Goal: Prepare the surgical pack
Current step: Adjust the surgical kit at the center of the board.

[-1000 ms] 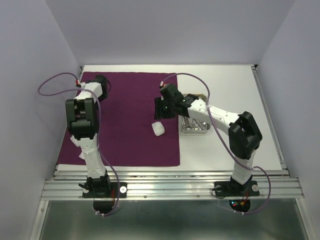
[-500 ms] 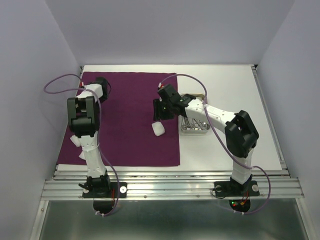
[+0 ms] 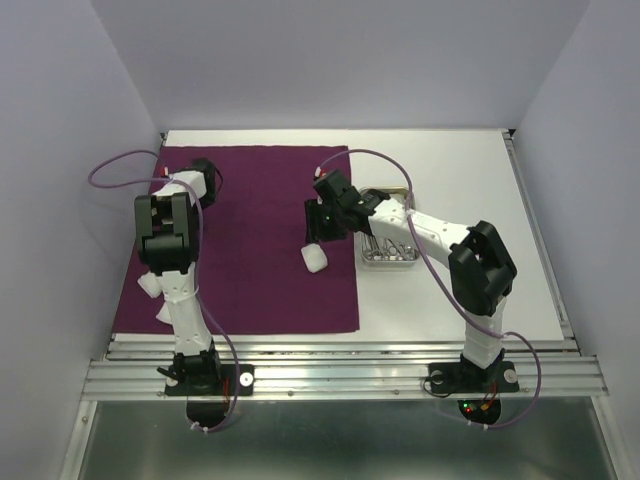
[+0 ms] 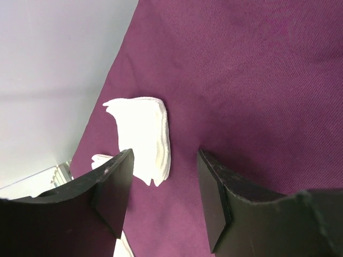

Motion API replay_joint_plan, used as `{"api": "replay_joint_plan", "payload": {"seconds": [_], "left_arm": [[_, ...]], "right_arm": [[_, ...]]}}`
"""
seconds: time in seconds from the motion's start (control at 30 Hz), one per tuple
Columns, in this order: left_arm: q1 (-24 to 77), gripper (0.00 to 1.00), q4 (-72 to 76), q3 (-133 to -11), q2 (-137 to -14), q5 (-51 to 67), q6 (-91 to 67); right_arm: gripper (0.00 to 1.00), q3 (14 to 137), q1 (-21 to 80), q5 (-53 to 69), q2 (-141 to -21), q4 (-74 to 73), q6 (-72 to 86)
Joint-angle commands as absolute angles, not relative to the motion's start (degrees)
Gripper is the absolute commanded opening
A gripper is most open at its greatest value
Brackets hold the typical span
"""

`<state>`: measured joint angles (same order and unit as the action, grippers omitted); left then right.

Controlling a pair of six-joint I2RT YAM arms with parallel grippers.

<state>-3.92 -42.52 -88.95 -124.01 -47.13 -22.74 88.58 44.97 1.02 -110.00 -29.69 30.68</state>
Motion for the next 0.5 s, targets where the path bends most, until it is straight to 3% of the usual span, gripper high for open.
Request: {"api": "replay_joint_plan", "payload": {"seconds": [0.0,0.47], "left_arm": [[-5.27,0.62,-45.35,-86.84,-121.91,-47.37,-24.26],[-5.19,0.62,-43.34,-84.99,-116.28,-43.69,-23.64]], "right_arm": [[0.52,90.18,45.44,0.53,-109.95,-29.44,30.67],[0.52,88.86,45.44,0.70,-109.60,-27.69,30.76]]}}
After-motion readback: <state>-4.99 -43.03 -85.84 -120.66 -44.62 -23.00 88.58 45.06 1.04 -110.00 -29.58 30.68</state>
